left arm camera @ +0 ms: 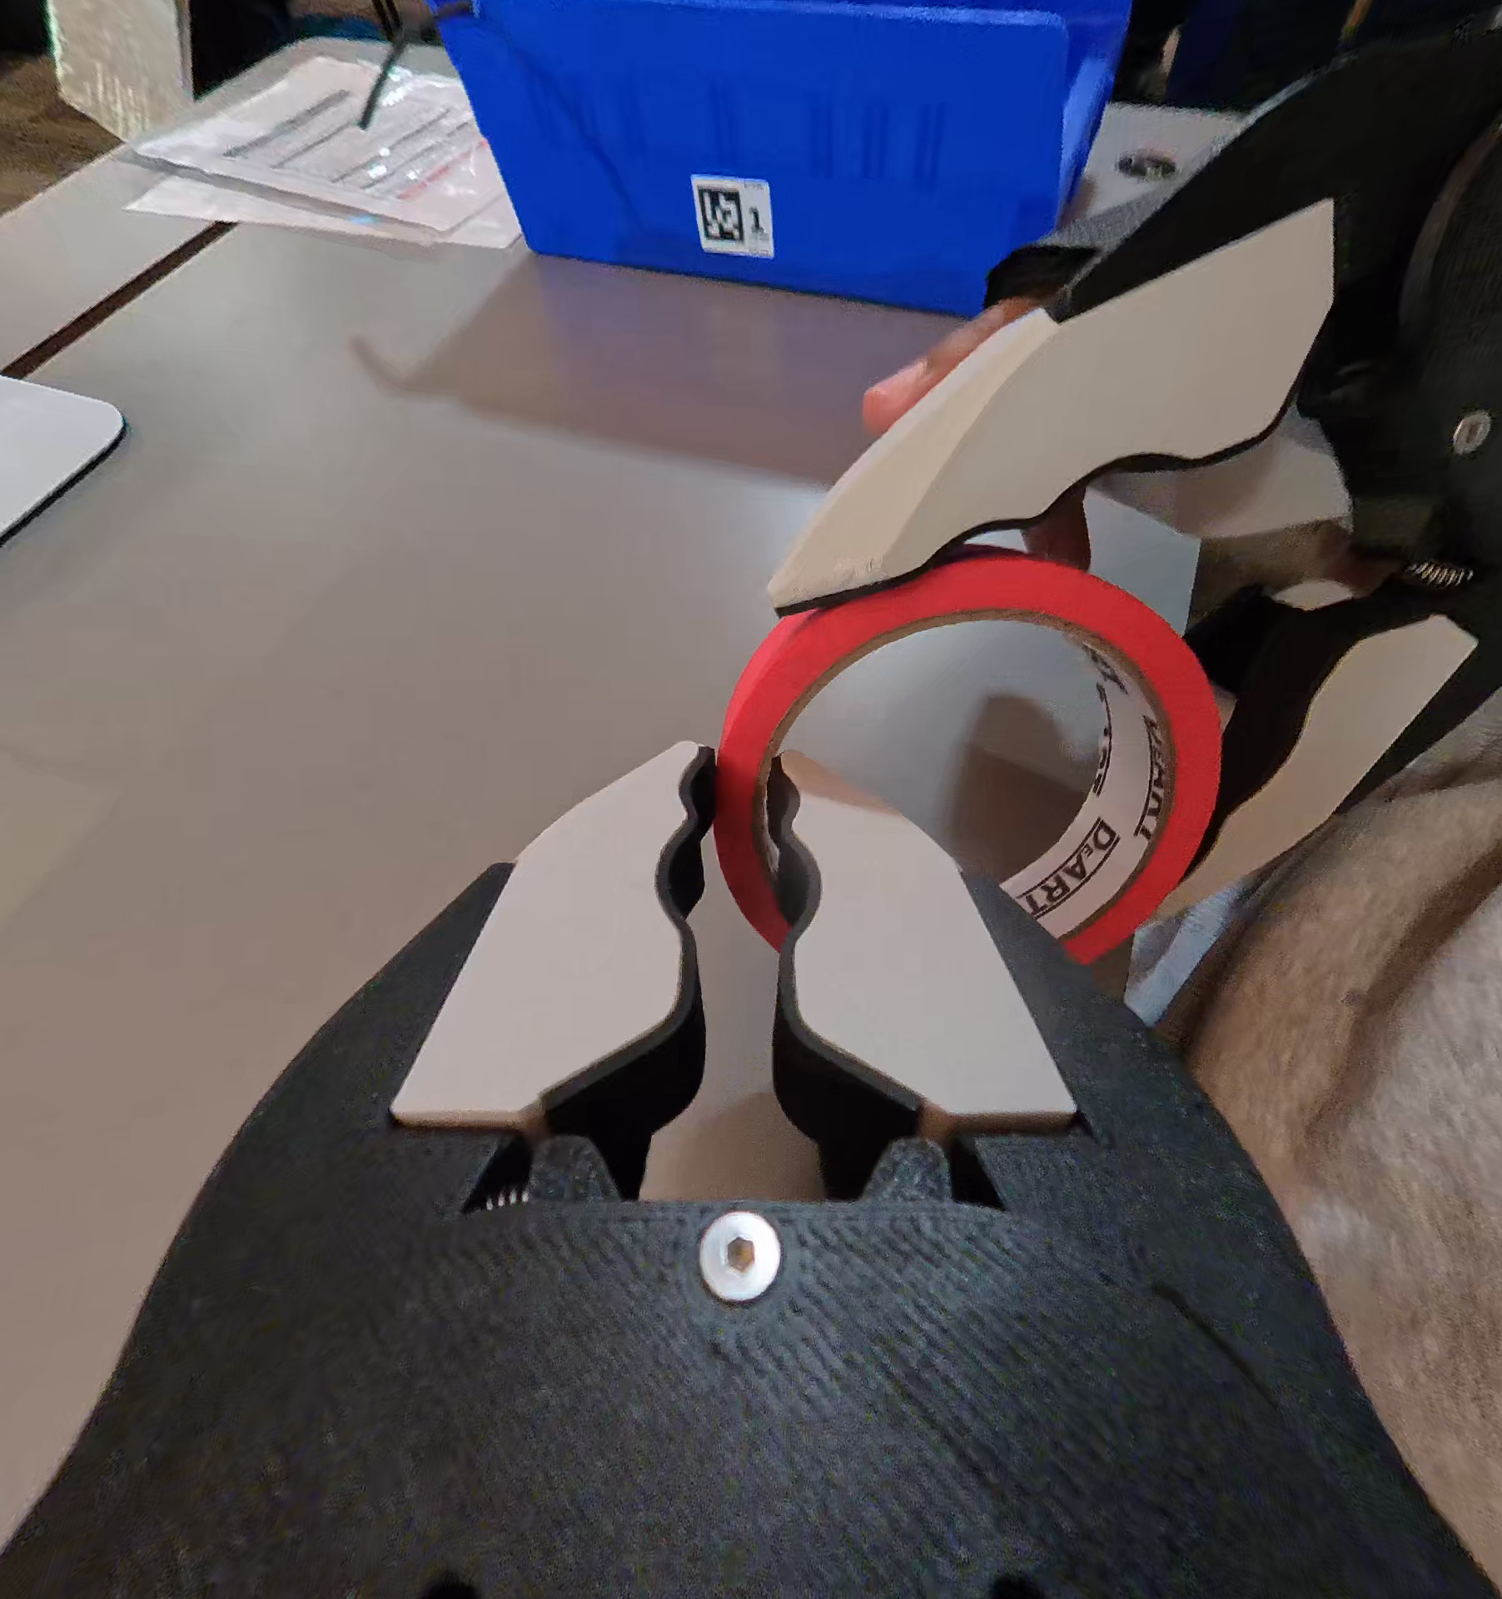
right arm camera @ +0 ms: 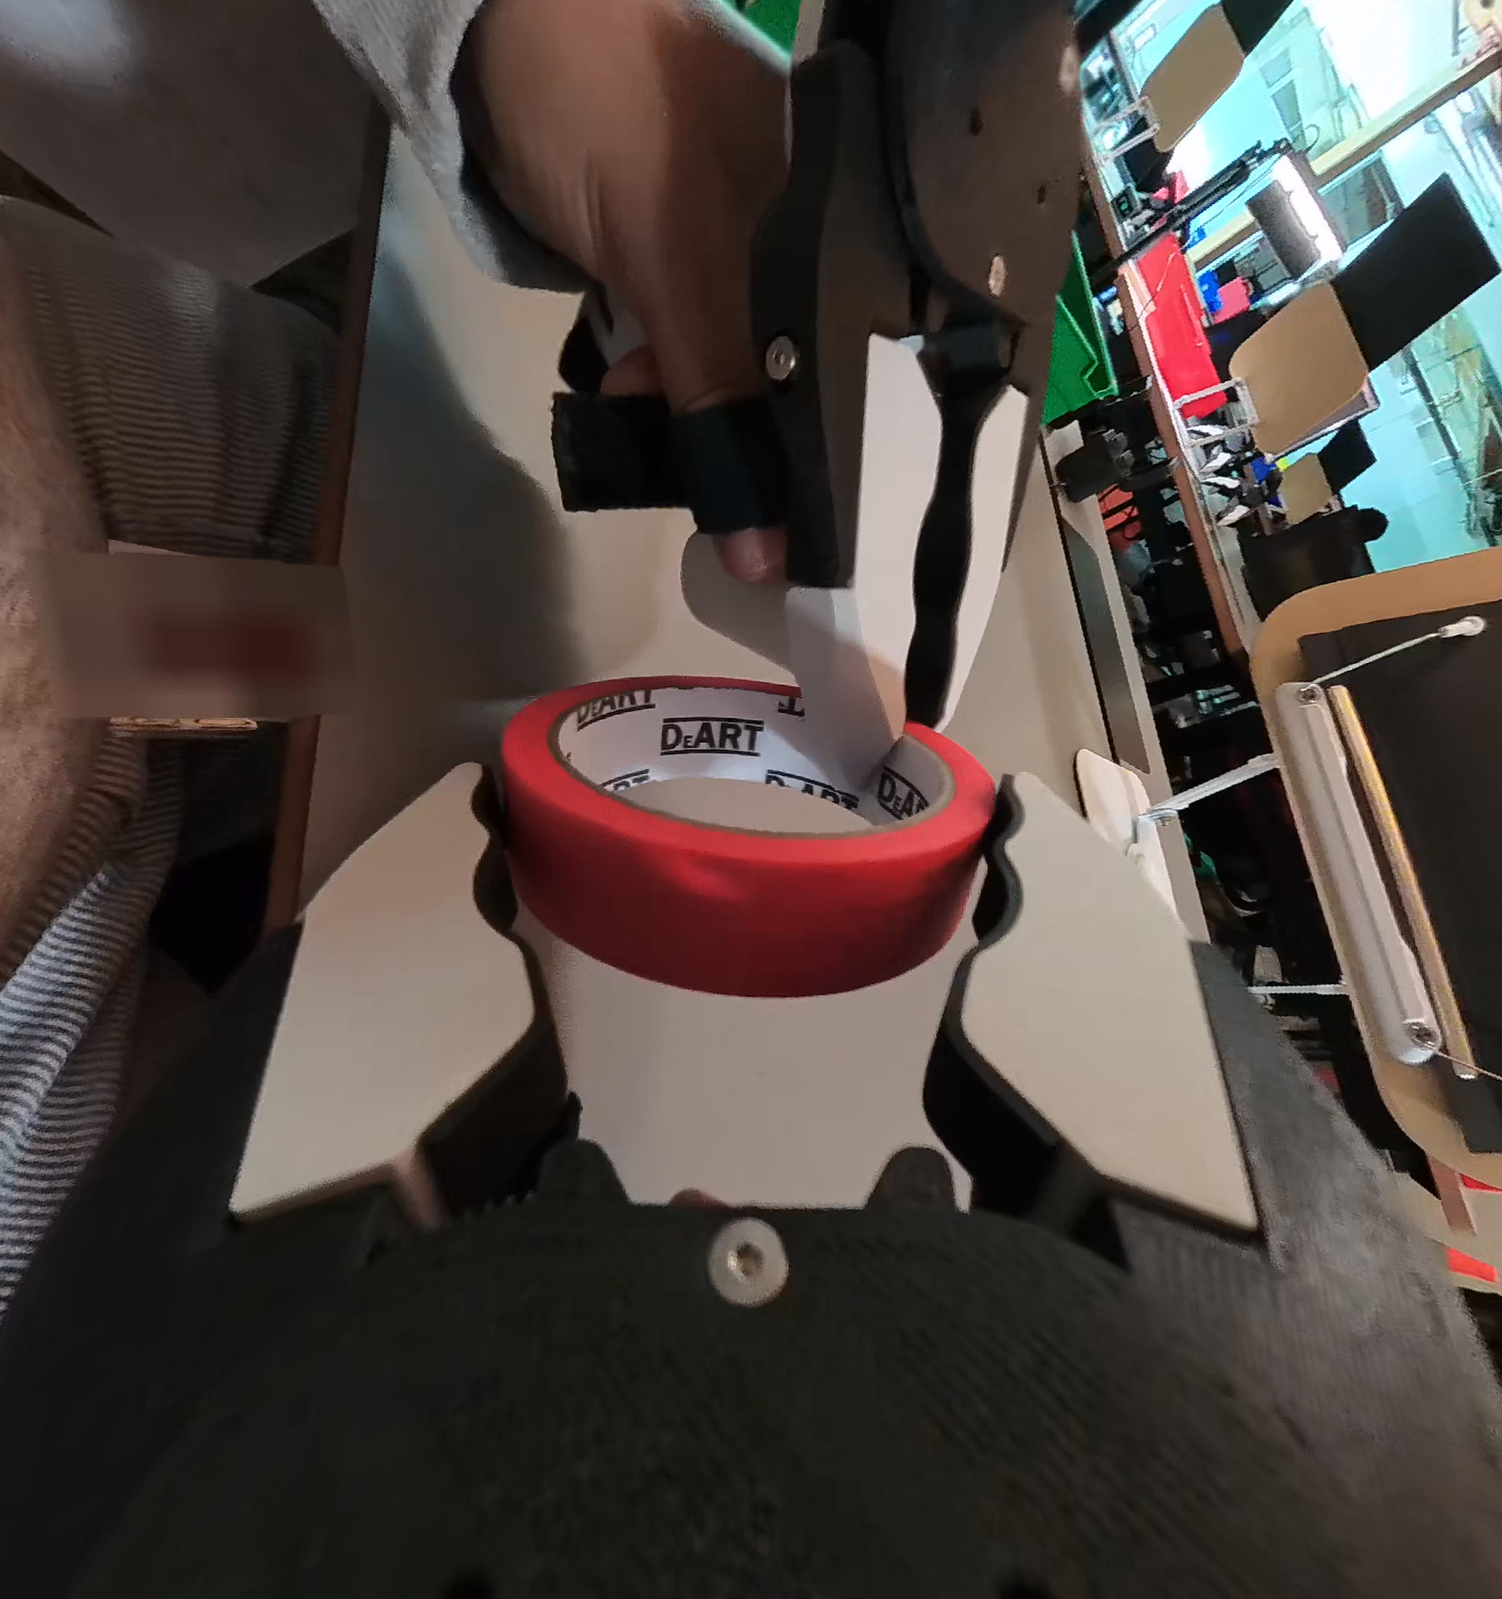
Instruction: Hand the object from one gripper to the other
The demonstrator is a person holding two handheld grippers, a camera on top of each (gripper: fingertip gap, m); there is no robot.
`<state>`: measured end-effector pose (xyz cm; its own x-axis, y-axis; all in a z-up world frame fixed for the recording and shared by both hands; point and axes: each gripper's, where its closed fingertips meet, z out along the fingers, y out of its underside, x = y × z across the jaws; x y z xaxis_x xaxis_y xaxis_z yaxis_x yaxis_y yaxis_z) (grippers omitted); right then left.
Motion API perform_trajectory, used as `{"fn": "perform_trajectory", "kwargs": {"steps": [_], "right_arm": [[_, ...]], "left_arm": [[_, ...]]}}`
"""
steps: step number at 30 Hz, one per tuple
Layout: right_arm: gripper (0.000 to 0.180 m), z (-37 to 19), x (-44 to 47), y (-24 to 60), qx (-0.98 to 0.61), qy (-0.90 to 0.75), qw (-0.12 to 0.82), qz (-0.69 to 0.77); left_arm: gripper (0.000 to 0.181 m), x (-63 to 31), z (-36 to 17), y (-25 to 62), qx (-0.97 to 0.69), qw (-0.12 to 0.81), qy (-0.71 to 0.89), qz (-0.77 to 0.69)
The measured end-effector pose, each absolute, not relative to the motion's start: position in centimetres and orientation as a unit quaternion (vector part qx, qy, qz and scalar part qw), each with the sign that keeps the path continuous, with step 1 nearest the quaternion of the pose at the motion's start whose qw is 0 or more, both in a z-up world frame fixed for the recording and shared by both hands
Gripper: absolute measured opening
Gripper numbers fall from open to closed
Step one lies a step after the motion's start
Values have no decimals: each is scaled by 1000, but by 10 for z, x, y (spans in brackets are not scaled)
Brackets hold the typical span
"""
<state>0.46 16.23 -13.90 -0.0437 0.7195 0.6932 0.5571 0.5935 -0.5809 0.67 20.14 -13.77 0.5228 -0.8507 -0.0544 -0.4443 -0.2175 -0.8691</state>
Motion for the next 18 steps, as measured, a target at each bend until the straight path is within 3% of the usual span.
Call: {"fn": "perform_trajectory", "kwargs": {"steps": [3,6,8,18], "right_arm": [[107,-134,5,163,-449,-708,537,87],[107,-127,7,168,-464,-688,547,108],[107,-119,11,175,-483,-662,557,134],[107,-66,38,201,-558,-442,538,452]], "left_arm": [[13,9,-130,202,-742,462,408,-263],[50,5,-114,208,-733,489,362,-303],[65,-3,-103,216,-725,515,330,-317],[87,3,-72,191,-600,544,350,-471]]}}
